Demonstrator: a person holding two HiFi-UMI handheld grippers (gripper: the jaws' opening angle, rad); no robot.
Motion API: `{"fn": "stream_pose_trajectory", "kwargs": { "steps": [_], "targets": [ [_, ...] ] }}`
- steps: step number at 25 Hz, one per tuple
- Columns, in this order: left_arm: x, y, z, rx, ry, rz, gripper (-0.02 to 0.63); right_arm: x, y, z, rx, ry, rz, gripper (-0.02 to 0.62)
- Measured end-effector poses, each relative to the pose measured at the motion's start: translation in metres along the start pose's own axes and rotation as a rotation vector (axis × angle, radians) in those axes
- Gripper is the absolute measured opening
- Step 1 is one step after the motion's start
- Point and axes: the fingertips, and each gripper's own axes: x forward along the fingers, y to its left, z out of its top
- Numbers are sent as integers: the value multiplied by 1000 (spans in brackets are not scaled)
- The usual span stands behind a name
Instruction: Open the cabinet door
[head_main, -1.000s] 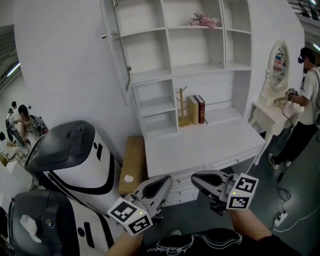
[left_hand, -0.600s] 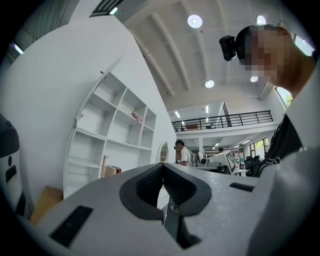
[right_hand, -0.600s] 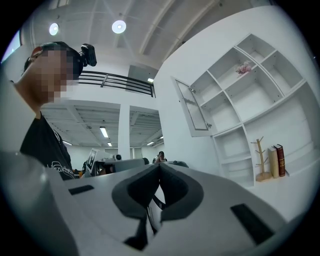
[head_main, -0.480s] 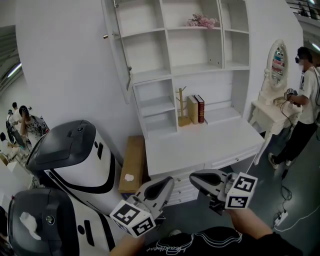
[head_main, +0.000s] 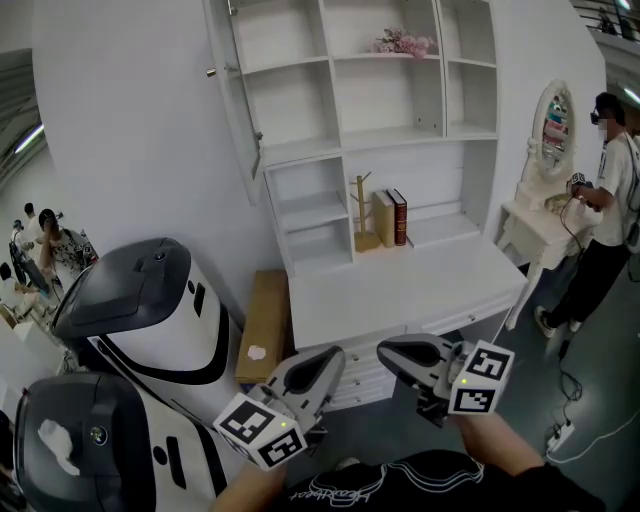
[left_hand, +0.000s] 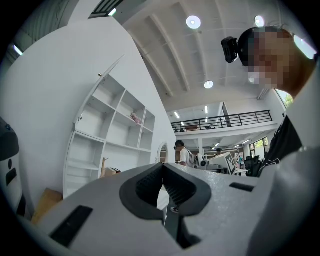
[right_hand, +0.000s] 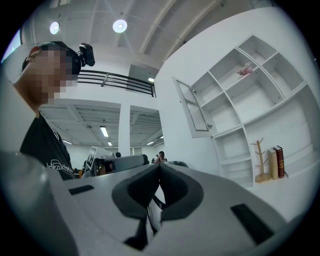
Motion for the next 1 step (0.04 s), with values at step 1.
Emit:
{"fn": "stream_pose_trajectory", "kwargs": {
  "steps": [1],
  "targets": [
    [0, -1, 1, 0, -1, -1, 5, -1, 0, 0, 1, -1, 0, 5]
  ]
}}
